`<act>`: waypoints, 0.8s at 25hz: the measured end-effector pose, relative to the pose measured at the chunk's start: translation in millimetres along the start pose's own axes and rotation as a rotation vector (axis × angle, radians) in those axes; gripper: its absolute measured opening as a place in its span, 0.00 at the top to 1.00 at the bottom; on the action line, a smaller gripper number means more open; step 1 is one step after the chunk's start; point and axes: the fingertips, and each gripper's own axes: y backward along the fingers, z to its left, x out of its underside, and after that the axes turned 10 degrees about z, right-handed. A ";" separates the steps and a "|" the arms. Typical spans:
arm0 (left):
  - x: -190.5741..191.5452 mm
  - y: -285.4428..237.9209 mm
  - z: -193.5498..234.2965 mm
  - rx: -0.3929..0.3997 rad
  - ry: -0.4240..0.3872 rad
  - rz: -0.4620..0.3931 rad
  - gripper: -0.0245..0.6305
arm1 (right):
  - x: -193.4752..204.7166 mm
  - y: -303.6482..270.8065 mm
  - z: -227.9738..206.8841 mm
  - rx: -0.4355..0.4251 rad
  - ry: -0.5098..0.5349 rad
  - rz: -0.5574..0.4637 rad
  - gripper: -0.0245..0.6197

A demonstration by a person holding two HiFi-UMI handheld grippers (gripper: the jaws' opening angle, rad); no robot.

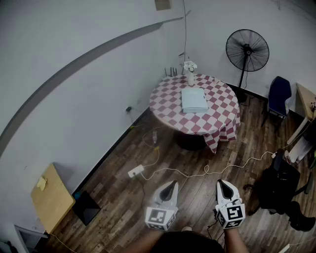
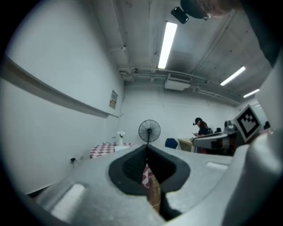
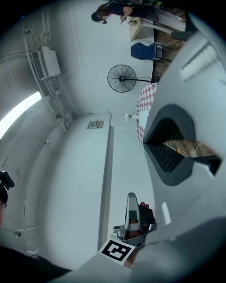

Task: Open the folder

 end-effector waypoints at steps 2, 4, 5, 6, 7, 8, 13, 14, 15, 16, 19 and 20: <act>-3.0 -2.3 -6.1 0.005 0.004 -0.002 0.96 | 4.3 0.3 -0.7 -0.002 -0.006 -0.002 0.96; -1.5 -5.5 -10.1 0.004 -0.017 0.008 0.96 | 10.4 0.5 -5.5 -0.002 -0.029 -0.010 0.96; -0.4 -8.0 -11.4 0.002 -0.029 0.011 0.96 | 12.3 0.2 -9.7 0.000 -0.043 -0.016 0.96; -0.1 -11.0 -12.8 0.000 -0.034 0.010 0.96 | 13.6 -0.4 -14.3 0.004 -0.056 -0.020 0.96; 0.2 -13.4 -14.8 -0.001 -0.035 0.011 0.96 | 15.7 -0.6 -18.2 0.008 -0.065 -0.019 0.96; 1.1 -14.5 -17.3 -0.001 -0.034 0.015 0.96 | 18.9 0.2 -20.9 0.009 -0.073 -0.016 0.96; 7.2 -30.8 -23.4 -0.002 -0.026 0.035 0.96 | 28.4 -0.5 -38.1 -0.011 -0.122 -0.019 0.96; 8.3 -37.9 -22.4 0.000 -0.026 0.039 0.96 | 29.7 -4.8 -43.3 -0.012 -0.132 -0.020 0.96; 10.0 -46.0 -21.2 0.003 -0.025 0.044 0.96 | 31.4 -10.0 -48.8 -0.011 -0.143 -0.019 0.96; 11.8 -54.9 -19.9 0.005 -0.023 0.051 0.96 | 32.8 -15.7 -54.7 -0.011 -0.149 -0.017 0.96; 14.2 -85.2 -17.0 0.020 -0.014 0.067 0.96 | 32.3 -34.7 -71.2 -0.001 -0.116 -0.004 0.96; 13.7 -96.4 -15.0 0.027 -0.012 0.068 0.96 | 30.7 -42.9 -75.9 0.006 -0.094 0.003 0.96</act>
